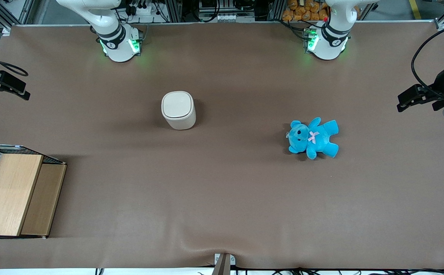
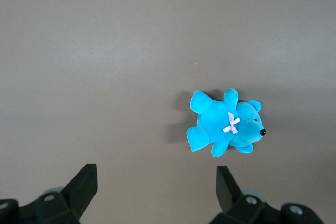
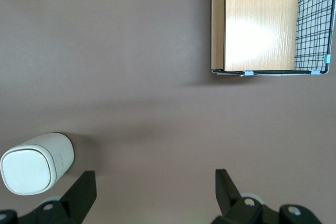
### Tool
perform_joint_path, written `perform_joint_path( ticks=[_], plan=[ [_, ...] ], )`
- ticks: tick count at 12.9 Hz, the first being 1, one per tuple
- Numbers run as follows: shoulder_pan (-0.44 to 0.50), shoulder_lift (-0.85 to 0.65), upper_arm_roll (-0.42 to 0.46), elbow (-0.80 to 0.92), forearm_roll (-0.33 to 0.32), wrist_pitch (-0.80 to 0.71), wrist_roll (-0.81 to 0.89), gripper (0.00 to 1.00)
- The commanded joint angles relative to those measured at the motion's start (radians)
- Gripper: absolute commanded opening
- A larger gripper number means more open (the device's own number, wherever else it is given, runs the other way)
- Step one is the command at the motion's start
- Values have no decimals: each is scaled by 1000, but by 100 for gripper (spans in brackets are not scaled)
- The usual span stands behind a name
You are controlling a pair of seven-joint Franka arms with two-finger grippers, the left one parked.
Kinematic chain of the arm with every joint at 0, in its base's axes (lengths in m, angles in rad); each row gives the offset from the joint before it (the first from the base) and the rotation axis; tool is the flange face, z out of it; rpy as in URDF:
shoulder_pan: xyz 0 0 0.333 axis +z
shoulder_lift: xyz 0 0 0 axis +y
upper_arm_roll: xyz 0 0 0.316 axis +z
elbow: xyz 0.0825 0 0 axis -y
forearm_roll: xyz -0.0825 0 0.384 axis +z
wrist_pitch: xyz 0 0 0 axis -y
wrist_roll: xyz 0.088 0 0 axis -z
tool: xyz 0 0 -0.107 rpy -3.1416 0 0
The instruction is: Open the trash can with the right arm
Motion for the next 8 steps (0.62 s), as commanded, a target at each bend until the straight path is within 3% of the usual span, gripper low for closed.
perform_joint_path(
  ticks=[1,8],
  plan=[
    [-5,12,4,23,-15,-8,-11,100],
    [13,37,8,22,-13,-13,-9,100]
  ],
)
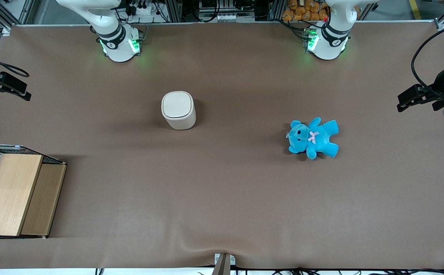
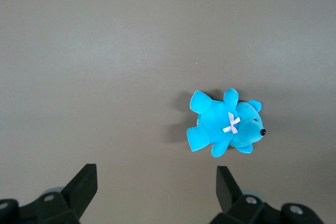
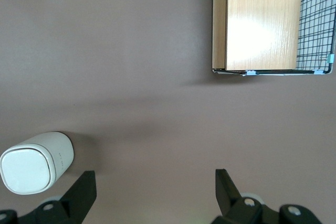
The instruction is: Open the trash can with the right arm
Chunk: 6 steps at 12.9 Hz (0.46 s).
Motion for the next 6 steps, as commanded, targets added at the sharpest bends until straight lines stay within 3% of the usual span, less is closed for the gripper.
perform_joint_path(
  ticks=[1,6],
  plan=[
    [24,24,5,17,-13,-13,-8,100],
    [58,39,13,16,5,-25,1,100]
  ],
)
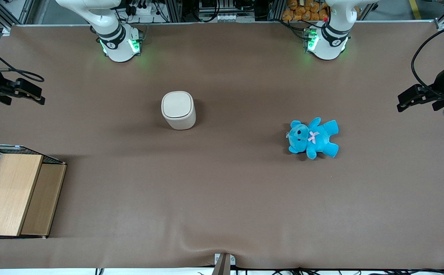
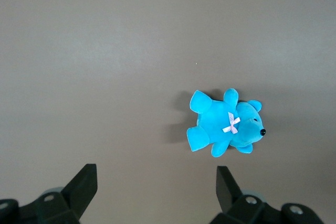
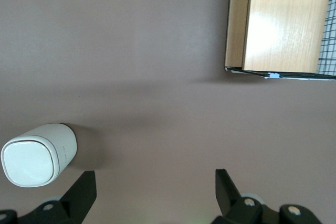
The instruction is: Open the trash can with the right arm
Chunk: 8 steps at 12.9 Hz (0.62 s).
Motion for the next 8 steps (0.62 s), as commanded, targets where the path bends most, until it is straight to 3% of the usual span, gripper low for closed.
perform_joint_path(
  ticks=[1,3,4,6,7,8],
  plan=[
    [26,9,3,16,5,-23,4,100],
    [40,18,3,15,6,-23,5,73],
    [42,26,6,13,27,-21,7,55],
    [42,55,9,9,83,-23,11,37],
    [45,58,10,-4,109,-18,15,22],
    [59,58,10,-14,127,-12,57,16]
  ],
)
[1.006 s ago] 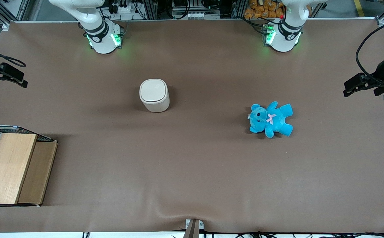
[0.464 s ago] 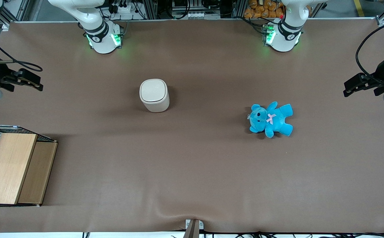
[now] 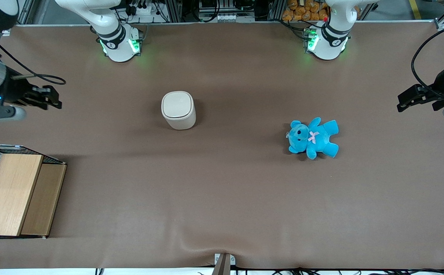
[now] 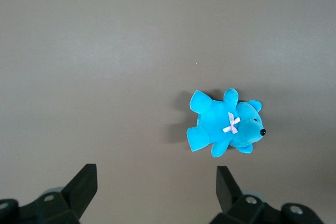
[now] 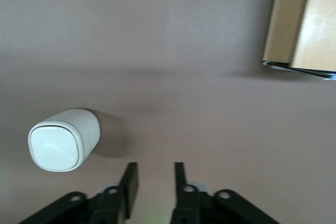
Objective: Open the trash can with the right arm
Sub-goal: 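Move the right gripper over the white trash can's lid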
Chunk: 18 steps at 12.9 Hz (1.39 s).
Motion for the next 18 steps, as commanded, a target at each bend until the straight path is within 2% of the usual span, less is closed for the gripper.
perform_joint_path(
  ticks=[1,3,5,15,18],
  plan=[
    [37,17,4,-10,38,3,92,8],
    [52,29,45,-14,38,3,112,0],
    [63,28,73,-86,49,58,114,0],
    [262,17,74,-376,60,350,178,0],
    [333,-20,74,-547,60,538,224,0]
  ],
)
